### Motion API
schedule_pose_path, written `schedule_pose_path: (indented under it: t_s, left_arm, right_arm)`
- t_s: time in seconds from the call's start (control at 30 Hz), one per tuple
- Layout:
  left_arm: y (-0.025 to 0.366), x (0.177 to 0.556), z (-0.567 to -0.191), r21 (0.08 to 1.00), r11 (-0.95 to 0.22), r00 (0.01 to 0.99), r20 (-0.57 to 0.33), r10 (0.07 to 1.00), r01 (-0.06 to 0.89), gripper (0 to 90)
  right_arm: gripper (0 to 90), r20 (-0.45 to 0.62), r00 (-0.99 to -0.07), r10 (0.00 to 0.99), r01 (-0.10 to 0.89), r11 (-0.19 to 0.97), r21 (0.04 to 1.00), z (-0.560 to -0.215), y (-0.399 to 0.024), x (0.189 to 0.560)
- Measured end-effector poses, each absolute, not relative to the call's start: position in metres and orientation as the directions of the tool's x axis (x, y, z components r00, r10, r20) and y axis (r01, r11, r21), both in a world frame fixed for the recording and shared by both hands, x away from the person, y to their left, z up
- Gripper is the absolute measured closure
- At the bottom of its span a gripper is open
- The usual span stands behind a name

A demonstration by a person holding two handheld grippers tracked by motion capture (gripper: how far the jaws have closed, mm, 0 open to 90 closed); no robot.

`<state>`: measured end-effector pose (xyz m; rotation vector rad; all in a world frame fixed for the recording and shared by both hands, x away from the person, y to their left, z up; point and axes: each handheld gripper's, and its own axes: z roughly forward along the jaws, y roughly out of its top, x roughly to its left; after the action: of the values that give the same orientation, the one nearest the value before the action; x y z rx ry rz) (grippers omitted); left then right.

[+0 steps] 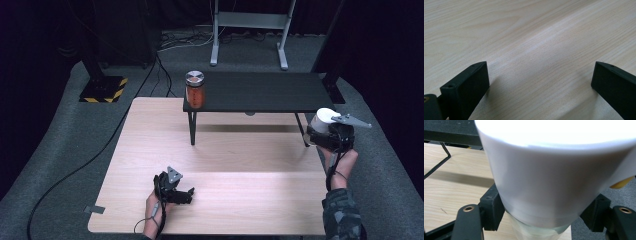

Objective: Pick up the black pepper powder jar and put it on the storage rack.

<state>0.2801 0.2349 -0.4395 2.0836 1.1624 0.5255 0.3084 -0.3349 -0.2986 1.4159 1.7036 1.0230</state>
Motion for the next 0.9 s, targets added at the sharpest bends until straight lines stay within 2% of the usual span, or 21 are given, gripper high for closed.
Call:
schedule_pose_path:
  t_s: [0.9]
  left_arm:
    - [0.235, 0.280, -0.439, 0.729, -0.366, 0.520, 0.016, 0.854, 0.579, 1.1]
  right_arm:
    - [29.3, -0.042, -0.178, 0.983, 0.426, 0.115, 0.897, -0.272, -0.336, 0.311]
